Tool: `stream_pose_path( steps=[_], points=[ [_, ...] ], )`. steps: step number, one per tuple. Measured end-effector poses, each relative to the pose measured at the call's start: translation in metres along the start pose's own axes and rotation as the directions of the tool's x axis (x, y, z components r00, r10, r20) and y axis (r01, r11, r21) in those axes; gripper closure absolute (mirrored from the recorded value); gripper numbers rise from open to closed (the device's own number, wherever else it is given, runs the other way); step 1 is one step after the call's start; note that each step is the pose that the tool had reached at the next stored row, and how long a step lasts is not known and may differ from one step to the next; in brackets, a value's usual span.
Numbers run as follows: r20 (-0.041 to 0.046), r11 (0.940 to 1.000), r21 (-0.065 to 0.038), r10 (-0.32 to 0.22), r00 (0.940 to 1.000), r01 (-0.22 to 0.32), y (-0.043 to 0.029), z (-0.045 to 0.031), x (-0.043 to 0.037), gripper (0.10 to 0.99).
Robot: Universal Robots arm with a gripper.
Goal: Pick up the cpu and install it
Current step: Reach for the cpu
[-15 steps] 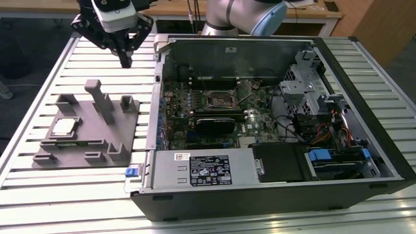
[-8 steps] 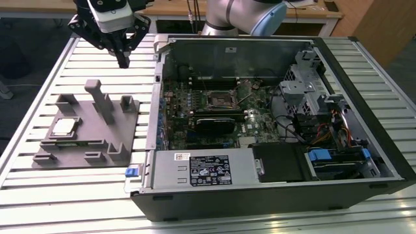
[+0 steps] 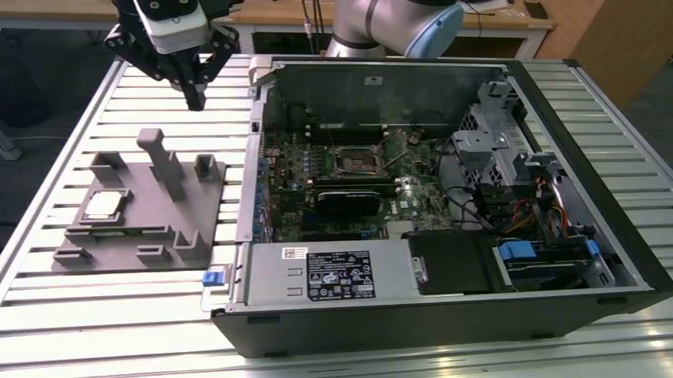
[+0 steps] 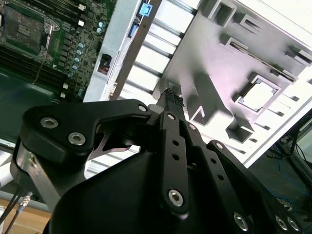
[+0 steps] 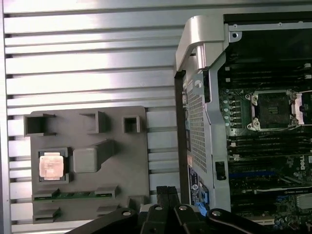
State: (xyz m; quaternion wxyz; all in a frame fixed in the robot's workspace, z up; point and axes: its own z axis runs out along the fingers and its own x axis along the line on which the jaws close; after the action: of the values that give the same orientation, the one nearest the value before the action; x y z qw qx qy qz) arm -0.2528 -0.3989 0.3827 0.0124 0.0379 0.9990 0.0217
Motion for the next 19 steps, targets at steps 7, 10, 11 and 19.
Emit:
stream_pose_path(
  steps=[7,10,11,19],
  points=[
    [-0.0002,1.0000,0.000,0.000,1.0000,0.000,-0.0004,0.0004,0.0044,0.980],
    [-0.0003,1.0000,0.000,0.000,1.0000,0.000,-0.0005,0.0006,0.0064,0.980],
    [-0.0002,1.0000,0.000,0.000,1.0000,0.000,-0.0006,0.0007,0.0070,0.980],
    [-0.0004,1.0000,0.000,0.000,1.0000,0.000,-0.0011,0.0012,0.0130,0.980]
  ],
)
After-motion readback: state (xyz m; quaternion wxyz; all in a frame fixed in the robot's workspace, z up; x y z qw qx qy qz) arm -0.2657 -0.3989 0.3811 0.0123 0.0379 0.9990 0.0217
